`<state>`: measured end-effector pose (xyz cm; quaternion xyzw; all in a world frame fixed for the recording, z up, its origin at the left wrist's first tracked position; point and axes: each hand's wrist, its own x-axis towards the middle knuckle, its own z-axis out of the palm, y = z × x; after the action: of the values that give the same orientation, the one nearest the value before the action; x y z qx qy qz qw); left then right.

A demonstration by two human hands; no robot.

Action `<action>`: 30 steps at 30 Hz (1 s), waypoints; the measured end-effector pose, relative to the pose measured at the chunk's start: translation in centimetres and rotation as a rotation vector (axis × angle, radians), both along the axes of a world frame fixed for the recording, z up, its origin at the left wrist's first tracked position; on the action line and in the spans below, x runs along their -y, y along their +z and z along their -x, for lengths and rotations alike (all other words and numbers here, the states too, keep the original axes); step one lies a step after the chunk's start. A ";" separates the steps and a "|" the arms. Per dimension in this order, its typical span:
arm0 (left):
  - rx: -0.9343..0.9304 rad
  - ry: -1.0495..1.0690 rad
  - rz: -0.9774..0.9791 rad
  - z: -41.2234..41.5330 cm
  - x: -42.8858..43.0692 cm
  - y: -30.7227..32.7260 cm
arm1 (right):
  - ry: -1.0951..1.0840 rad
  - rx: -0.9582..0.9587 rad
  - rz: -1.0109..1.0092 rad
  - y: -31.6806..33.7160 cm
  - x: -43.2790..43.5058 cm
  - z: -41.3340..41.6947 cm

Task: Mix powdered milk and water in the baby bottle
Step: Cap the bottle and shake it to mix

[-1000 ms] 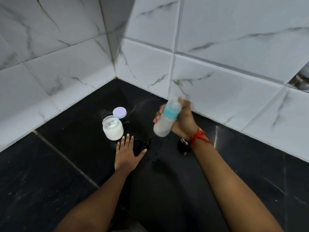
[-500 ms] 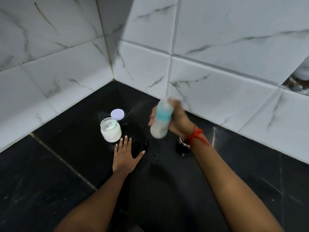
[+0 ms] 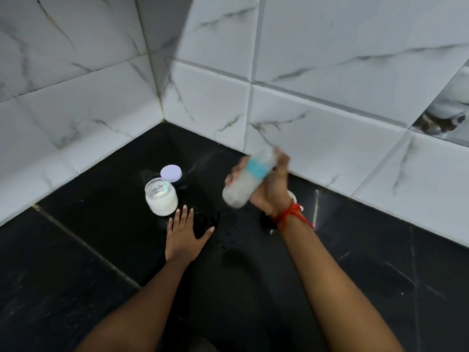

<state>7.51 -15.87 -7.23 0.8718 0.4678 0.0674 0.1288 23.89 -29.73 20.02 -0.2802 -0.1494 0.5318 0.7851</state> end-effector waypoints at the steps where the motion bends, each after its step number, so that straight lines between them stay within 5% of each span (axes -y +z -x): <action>1: 0.002 0.000 0.002 0.0 0.0 0.0 | 0.009 0.103 0.117 -0.7 -0.1 -0.1; 2: 0.005 0.002 -0.003 0.0 0.0 0.1 | 0.056 0.137 0.156 -0.6 -0.2 -0.4; 4: 0.005 -0.001 0.000 0.0 0.0 0.2 | -0.211 -0.056 0.092 -1.6 -0.1 -2.6; 6: 0.005 -0.006 -0.001 0.1 0.1 0.2 | -0.224 -0.291 -0.230 -1.2 0.4 -4.6; 11: 0.002 -0.003 0.001 0.1 0.2 0.3 | 0.094 0.237 -0.014 -3.8 -0.3 -2.3; 15: 0.014 0.003 0.000 0.0 0.1 0.1 | -0.034 -0.187 -0.175 -2.9 0.1 -3.9; 19: 0.001 0.003 -0.006 0.1 0.2 0.2 | 0.096 0.356 -0.018 -3.5 -0.3 -2.5; 24: 0.002 0.001 -0.005 0.0 0.1 0.1 | -0.069 -0.058 -0.097 -2.3 1.1 -5.0; 27: -0.007 -0.001 -0.008 0.1 0.2 0.3 | 0.141 0.307 -0.003 -3.9 0.7 -3.1; 30: 0.006 -0.002 -0.006 0.0 0.1 0.4 | 0.139 0.212 0.010 -3.1 1.8 -1.6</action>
<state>7.50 -15.99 -6.86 0.8725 0.4662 0.0711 0.1277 25.45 -31.55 16.91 -0.3276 -0.2480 0.5532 0.7246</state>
